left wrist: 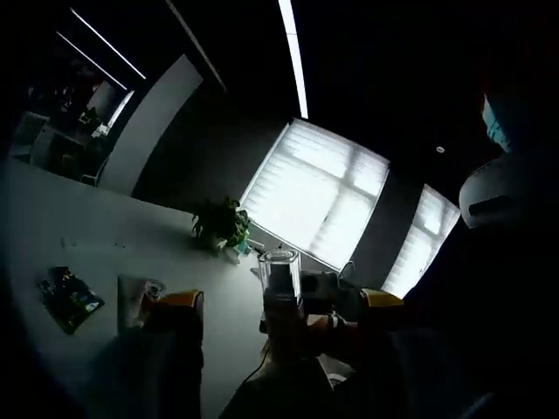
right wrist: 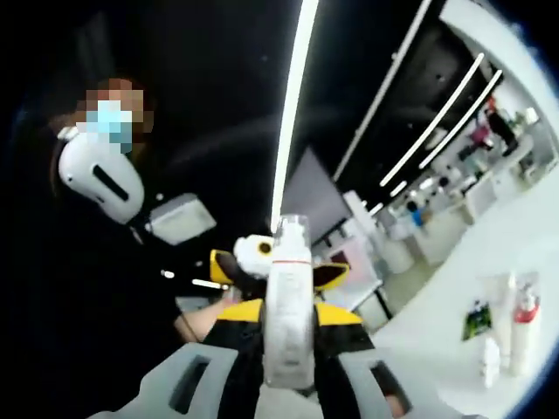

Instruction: Arrange the skincare products in the storage area until every visible bottle or jar stands upright without overlapping.

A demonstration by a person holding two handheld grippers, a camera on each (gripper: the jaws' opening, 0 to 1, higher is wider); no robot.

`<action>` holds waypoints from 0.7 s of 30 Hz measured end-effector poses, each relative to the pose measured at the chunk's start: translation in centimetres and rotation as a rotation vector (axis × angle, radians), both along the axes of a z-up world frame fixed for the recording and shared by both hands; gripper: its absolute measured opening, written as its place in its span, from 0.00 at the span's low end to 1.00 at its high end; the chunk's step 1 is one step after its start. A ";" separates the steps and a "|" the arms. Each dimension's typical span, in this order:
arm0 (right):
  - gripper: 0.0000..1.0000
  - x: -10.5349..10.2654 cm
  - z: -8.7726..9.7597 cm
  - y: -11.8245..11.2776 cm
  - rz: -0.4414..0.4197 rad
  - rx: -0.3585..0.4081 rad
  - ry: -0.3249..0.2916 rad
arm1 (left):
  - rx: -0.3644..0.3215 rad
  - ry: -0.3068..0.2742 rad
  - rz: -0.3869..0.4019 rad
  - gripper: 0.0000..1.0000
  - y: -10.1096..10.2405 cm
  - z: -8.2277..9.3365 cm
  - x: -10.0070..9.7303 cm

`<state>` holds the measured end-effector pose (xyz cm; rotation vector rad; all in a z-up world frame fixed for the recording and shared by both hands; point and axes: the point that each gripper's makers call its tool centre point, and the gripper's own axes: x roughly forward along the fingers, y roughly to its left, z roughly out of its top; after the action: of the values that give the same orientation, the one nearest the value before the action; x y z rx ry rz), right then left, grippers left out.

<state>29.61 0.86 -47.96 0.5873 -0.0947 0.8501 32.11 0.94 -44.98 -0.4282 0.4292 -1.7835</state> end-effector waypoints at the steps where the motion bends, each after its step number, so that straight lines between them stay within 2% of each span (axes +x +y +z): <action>1: 0.13 -0.1 0.1 0.1 0.003 -0.001 -0.005 | -0.001 -0.001 -0.003 0.63 -0.2 0.1 0.0; 6: 0.13 -0.2 0.7 0.4 0.017 0.002 -0.032 | -0.040 -0.008 -0.033 0.53 -0.8 1.1 -0.6; 10: 0.13 -0.2 0.8 0.4 0.025 0.014 -0.038 | -0.038 -0.045 -0.053 0.47 -1.0 1.4 -1.0; 13: 0.14 0.1 0.8 0.5 0.028 0.006 -0.039 | -0.031 -0.054 -0.045 0.42 -1.2 1.3 -0.6; 16: 0.14 0.4 0.9 0.7 0.033 0.006 -0.041 | -0.031 -0.082 -0.025 0.31 -1.2 1.3 -0.2; 19: 0.14 0.8 0.9 1.0 0.036 0.003 -0.043 | -0.023 -0.097 -0.025 0.28 -1.3 1.2 -0.2; 21: 0.14 0.9 0.9 1.2 0.042 -0.004 -0.041 | -0.030 -0.110 -0.024 0.20 -1.2 1.4 -0.2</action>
<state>30.51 2.09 -47.09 0.5696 -0.1184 0.9033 31.94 -0.28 -43.61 -0.3455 0.3323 -1.8291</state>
